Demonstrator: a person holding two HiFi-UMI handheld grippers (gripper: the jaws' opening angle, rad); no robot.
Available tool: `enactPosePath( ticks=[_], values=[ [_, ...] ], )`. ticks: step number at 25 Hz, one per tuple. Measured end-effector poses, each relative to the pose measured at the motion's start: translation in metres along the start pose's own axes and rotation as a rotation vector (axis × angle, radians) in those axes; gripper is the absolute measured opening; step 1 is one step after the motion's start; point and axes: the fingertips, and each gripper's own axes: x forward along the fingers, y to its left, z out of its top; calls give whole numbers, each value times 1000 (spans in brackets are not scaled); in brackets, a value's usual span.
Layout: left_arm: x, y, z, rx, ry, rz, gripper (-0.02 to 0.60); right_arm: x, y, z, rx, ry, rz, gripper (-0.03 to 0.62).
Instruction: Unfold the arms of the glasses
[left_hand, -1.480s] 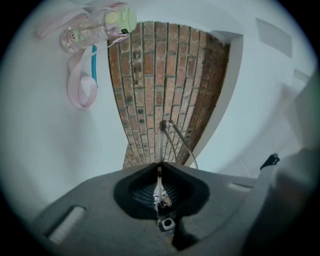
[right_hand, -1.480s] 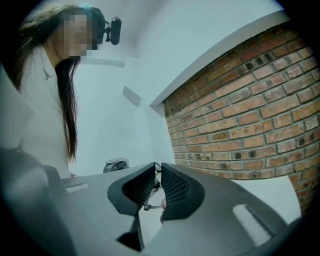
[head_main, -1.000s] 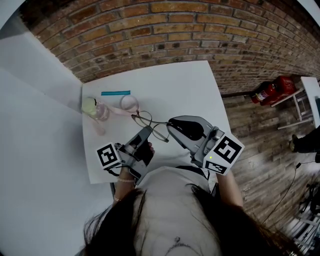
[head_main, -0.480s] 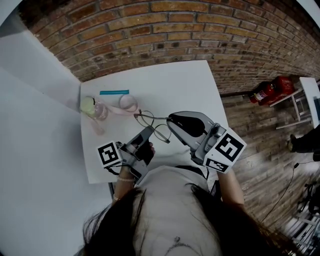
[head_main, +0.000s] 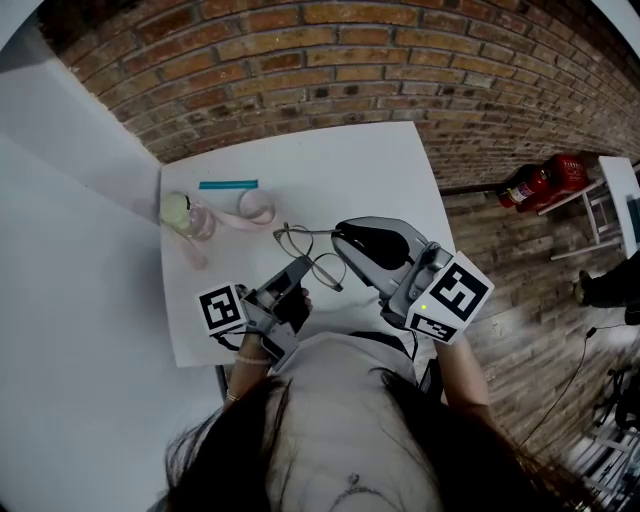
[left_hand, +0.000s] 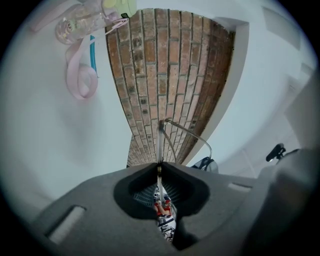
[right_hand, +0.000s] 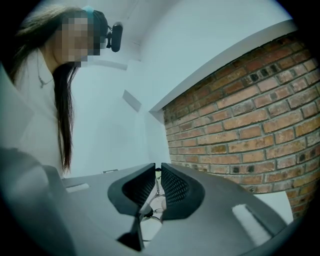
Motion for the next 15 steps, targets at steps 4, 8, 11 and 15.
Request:
enactPosePath(
  ticks=[4,8,11,15],
  values=[
    [1,1,-2,4,13,-1,23,1,-1,1,-5,-5,1,43],
    [2,0,-4,12,25,3,23,1,-3,6,-11,-15,-2,43],
    [3,0,-6,23,34,5,23,1,-3,10,-20,-21,-9,43],
    [3,0,-9,36,47,10,21,1,-4,12,-34,-27,-19,43]
  ],
)
